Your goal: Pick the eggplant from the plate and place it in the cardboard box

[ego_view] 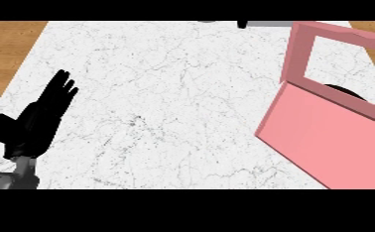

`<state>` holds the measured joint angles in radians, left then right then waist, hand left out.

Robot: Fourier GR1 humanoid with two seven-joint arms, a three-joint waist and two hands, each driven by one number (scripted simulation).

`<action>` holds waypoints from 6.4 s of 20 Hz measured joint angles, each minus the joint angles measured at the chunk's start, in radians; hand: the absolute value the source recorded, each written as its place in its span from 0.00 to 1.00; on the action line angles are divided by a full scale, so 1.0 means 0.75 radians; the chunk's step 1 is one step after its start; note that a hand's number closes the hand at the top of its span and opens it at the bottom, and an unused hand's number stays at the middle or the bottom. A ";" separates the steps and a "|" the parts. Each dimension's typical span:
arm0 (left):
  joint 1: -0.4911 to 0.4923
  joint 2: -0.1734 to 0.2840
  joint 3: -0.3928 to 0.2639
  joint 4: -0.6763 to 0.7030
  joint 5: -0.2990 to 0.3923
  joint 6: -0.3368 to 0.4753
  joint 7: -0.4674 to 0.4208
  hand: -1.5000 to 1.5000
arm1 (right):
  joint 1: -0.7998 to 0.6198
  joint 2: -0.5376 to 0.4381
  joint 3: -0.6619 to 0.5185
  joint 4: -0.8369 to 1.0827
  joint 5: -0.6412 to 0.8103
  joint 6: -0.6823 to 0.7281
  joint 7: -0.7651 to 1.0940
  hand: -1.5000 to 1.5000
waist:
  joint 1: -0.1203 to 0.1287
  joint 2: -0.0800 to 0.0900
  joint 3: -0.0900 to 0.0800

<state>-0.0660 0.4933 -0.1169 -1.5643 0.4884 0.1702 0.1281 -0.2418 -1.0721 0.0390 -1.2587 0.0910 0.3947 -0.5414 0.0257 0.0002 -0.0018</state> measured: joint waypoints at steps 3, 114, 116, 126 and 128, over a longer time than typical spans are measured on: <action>0.002 0.003 0.014 0.000 0.003 -0.011 0.003 0.50 | -0.050 -0.034 0.064 -0.057 0.088 0.031 0.133 0.00 | -0.003 -0.004 -0.005; -0.018 -0.088 0.076 -0.022 -0.105 -0.113 0.098 0.50 | -0.449 0.582 0.436 -0.165 1.006 0.493 1.095 1.00 | 0.037 -0.078 -0.080; -0.019 -0.092 0.076 -0.015 -0.106 -0.108 0.100 0.50 | -0.504 0.663 0.477 -0.236 1.027 0.569 1.163 1.00 | 0.030 -0.077 -0.075; -0.006 -0.082 0.114 0.006 -0.101 -0.100 0.098 0.50 | -0.712 1.174 0.656 -0.428 1.031 0.631 1.687 1.00 | -0.021 -0.052 -0.049; -0.004 -0.079 0.120 0.005 -0.102 -0.101 0.095 0.50 | -0.747 1.214 0.676 -0.429 1.019 0.626 1.782 1.00 | -0.027 -0.046 -0.046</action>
<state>-0.0689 0.4344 -0.0268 -1.5603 0.4121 0.0945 0.1990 -0.8018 -0.1613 0.5457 -1.5808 0.8550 0.8645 0.7953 0.0055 -0.0344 -0.0363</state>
